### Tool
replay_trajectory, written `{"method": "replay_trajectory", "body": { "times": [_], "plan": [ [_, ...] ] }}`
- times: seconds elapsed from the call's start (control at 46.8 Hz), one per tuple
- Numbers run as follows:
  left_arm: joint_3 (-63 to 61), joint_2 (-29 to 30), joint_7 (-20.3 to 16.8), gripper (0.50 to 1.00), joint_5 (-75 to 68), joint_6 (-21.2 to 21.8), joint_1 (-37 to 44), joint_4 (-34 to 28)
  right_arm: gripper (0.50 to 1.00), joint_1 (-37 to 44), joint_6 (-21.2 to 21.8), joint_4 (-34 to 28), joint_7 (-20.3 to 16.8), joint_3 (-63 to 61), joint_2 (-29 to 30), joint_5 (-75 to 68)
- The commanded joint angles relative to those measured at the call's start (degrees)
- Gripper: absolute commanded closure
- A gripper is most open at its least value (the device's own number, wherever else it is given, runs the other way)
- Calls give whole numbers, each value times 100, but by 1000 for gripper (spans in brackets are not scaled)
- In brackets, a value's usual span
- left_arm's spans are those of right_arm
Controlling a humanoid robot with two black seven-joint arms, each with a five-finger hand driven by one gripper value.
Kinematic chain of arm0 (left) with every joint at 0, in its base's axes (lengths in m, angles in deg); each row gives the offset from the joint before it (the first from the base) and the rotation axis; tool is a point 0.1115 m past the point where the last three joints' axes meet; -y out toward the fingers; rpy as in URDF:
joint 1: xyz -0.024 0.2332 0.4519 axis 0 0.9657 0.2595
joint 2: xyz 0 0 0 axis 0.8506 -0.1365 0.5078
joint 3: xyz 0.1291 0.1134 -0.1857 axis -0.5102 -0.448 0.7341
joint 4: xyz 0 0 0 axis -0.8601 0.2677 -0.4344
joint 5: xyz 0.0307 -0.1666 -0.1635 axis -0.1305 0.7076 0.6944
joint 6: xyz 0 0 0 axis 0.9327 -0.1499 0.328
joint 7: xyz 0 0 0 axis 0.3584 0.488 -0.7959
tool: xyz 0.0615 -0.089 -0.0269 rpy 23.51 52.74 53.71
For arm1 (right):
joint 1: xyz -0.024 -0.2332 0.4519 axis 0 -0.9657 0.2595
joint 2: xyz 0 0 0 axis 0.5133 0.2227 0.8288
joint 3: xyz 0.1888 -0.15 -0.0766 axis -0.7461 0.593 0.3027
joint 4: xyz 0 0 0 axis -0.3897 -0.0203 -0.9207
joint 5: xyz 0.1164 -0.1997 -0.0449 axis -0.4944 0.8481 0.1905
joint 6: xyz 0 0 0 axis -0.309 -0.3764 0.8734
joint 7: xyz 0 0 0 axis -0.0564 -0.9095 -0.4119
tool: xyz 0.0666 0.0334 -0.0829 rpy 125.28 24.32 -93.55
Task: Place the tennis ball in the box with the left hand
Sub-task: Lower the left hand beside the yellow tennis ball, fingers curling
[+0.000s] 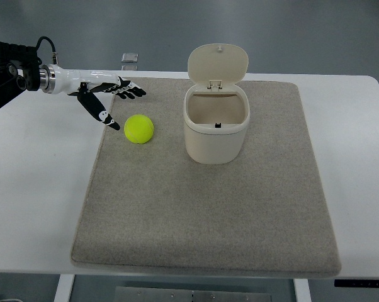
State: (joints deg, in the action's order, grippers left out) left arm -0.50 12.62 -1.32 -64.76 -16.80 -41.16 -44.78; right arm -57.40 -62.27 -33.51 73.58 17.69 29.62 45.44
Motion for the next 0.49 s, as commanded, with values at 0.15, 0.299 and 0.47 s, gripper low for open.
{"method": "replay_trajectory", "body": {
  "times": [0.15, 0.299, 0.47],
  "plan": [
    [18, 0, 0, 546, 9, 23, 126, 127, 599, 4, -4, 0, 0, 0, 0, 0],
    [9, -9, 0, 546, 9, 41, 161, 136, 599, 4, -4, 0, 0, 0, 0, 0],
    [9, -35, 0, 546, 9, 41, 187, 136, 599, -5, 5, 0, 0, 0, 0, 0]
  ]
}}
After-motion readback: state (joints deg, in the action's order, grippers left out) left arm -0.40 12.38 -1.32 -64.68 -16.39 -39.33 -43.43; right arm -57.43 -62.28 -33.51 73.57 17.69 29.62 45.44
